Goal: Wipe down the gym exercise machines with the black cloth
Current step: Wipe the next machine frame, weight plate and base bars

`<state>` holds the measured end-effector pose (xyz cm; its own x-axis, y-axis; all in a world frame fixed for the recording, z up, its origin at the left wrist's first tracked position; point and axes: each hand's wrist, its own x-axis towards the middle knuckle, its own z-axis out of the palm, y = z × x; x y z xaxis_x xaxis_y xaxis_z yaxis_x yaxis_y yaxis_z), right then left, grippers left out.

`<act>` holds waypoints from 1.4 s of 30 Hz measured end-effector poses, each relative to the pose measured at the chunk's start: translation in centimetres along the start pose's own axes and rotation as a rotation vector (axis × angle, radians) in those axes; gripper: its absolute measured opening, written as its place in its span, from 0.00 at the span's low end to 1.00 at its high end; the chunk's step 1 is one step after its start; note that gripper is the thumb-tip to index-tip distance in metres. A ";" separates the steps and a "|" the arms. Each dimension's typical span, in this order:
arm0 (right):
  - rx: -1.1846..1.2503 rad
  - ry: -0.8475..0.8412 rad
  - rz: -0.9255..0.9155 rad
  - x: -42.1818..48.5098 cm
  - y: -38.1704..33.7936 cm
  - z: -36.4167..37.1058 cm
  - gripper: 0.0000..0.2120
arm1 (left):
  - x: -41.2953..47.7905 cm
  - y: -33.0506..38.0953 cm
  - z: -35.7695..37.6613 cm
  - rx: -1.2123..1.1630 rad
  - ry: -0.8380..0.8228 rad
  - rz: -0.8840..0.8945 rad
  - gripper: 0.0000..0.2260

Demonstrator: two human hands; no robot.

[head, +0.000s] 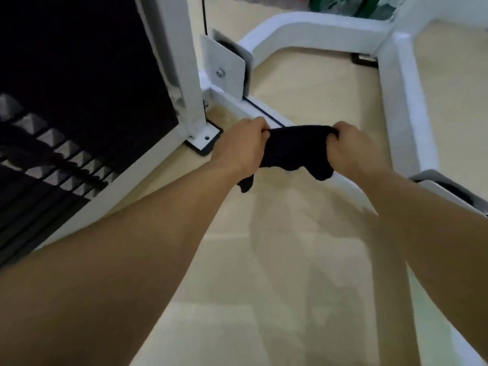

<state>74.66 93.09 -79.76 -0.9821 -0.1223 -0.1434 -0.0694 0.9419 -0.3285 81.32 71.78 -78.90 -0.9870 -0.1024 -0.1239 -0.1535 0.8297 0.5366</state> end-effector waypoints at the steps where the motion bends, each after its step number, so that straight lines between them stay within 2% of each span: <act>1: 0.007 0.014 0.014 1.2 0.5 0.4 0.13 | 1.4 0.6 0.3 0.025 0.018 0.003 0.11; 3: 0.017 0.033 0.048 3.2 1.2 1.6 0.14 | 3.7 1.5 1.1 0.064 0.056 0.017 0.10; 5: -0.001 0.045 0.078 4.2 1.8 3.4 0.15 | 5.3 1.7 2.0 0.127 0.071 0.106 0.09; 8: -0.080 0.161 0.092 4.2 2.2 5.7 0.14 | 7.0 0.9 3.6 0.379 0.028 0.265 0.08; 10: -0.169 0.327 0.050 4.1 2.3 6.0 0.12 | 7.7 0.1 4.6 0.512 0.083 0.295 0.10; 12: -0.266 0.407 -0.097 4.4 2.3 6.2 0.11 | 8.0 -0.2 5.9 0.547 0.168 0.321 0.09; 13: -0.280 0.397 -0.194 4.4 2.0 6.5 0.10 | 8.1 -0.3 6.5 0.500 0.204 0.336 0.12; 15: -0.236 0.326 -0.299 4.0 1.1 7.6 0.16 | 8.2 -0.6 7.6 0.386 0.138 0.296 0.20; 18: -0.303 0.158 -0.263 3.3 -0.9 9.1 0.29 | 7.9 -2.2 8.6 0.371 0.106 0.312 0.22; 20: -0.403 0.129 -0.273 3.9 -2.1 9.5 0.33 | 8.1 -4.2 8.7 0.448 0.145 0.345 0.23; 24: -0.406 0.124 -0.391 7.1 -5.1 9.8 0.33 | 8.6 -6.0 7.9 0.564 0.256 0.272 0.25; 27: -0.417 0.097 -0.459 8.9 -6.5 10.2 0.27 | 9.0 -6.4 8.0 0.563 0.243 0.342 0.25; 33: -0.392 0.152 -0.372 5.3 -0.8 9.7 0.34 | 9.4 -4.8 9.1 0.556 0.088 0.537 0.29; 38: -0.422 0.156 -0.222 0.3 5.5 8.3 0.31 | 7.2 0.9 13.2 0.518 0.052 0.681 0.28; 42: -0.485 0.254 -0.150 -3.5 8.7 7.8 0.30 | 5.2 4.1 15.2 0.541 0.038 0.790 0.25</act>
<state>78.80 99.28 -89.36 -0.9623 -0.2437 0.1209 -0.2254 0.9631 0.1472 76.29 83.05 -90.05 -0.7984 0.5855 0.1406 0.5906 0.8069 -0.0062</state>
